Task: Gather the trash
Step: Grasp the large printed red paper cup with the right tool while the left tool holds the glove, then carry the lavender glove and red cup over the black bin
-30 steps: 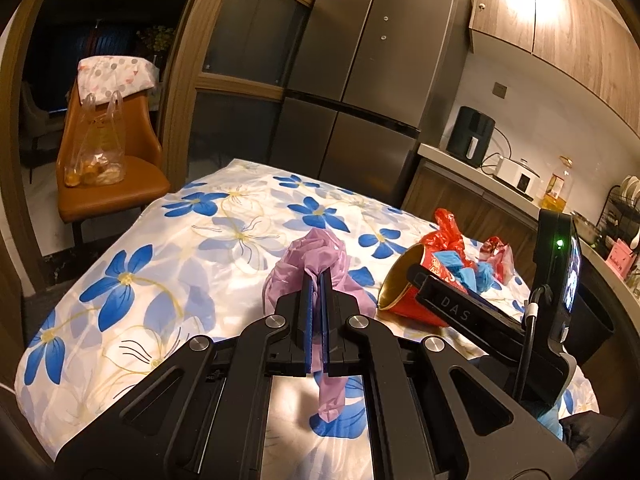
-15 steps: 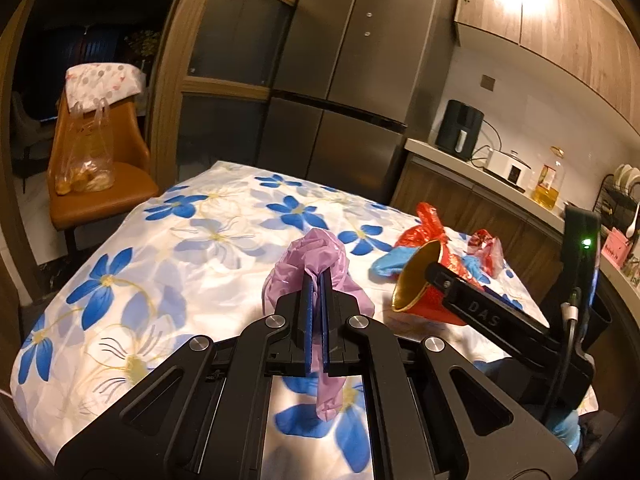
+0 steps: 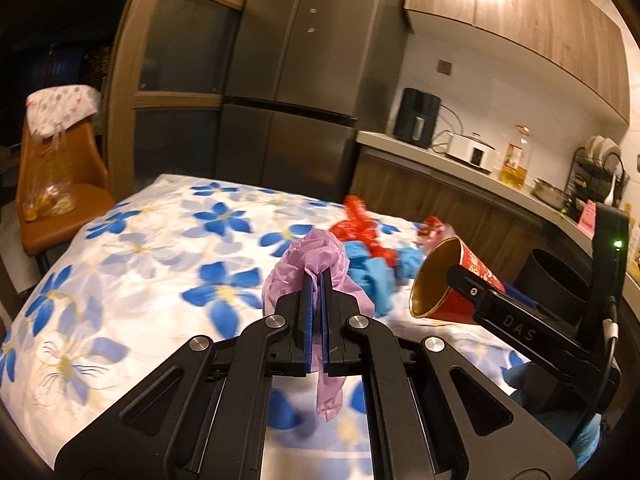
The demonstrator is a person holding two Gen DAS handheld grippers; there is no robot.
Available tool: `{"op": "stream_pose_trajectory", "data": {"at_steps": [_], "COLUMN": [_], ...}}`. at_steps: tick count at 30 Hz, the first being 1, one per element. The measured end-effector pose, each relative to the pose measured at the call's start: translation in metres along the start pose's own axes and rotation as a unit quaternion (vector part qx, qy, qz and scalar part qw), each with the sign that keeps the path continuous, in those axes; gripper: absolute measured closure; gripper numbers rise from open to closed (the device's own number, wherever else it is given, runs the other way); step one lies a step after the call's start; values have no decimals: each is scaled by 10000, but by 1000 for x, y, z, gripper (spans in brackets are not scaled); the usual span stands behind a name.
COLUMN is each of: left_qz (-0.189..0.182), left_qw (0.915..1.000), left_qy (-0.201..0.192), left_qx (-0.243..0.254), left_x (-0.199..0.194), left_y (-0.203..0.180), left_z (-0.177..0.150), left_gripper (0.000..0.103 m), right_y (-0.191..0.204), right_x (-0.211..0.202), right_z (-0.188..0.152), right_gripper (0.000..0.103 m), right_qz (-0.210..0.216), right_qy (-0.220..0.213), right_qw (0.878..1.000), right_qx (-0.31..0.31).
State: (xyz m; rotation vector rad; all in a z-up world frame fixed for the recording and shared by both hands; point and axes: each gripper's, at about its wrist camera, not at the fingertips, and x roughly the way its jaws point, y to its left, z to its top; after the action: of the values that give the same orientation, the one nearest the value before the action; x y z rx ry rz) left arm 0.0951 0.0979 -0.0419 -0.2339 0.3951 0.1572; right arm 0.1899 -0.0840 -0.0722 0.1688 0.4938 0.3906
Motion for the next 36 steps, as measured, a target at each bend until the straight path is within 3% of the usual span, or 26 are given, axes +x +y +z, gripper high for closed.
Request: {"op": "stream_pose_trajectory", "data": {"at_steps": [15,36], "left_qz": [-932,-2203], "left_qw": [9934,9675], "left_qy": [-20,-238], "left_qx": [672,1222], "left_x": [35,74], "left_y": [-124,-286], "left_z": [9,18], "left_gripper": [101,101], "right_y": [-110,-233], "right_x": [-62,-115], "right_z": [26,60], "right_gripper": [17,17], "right_qz": [-815,-2132], "right_qy": [-713,-1511], "right_qw": [9939,9641], "right_qx": [227,471]}}
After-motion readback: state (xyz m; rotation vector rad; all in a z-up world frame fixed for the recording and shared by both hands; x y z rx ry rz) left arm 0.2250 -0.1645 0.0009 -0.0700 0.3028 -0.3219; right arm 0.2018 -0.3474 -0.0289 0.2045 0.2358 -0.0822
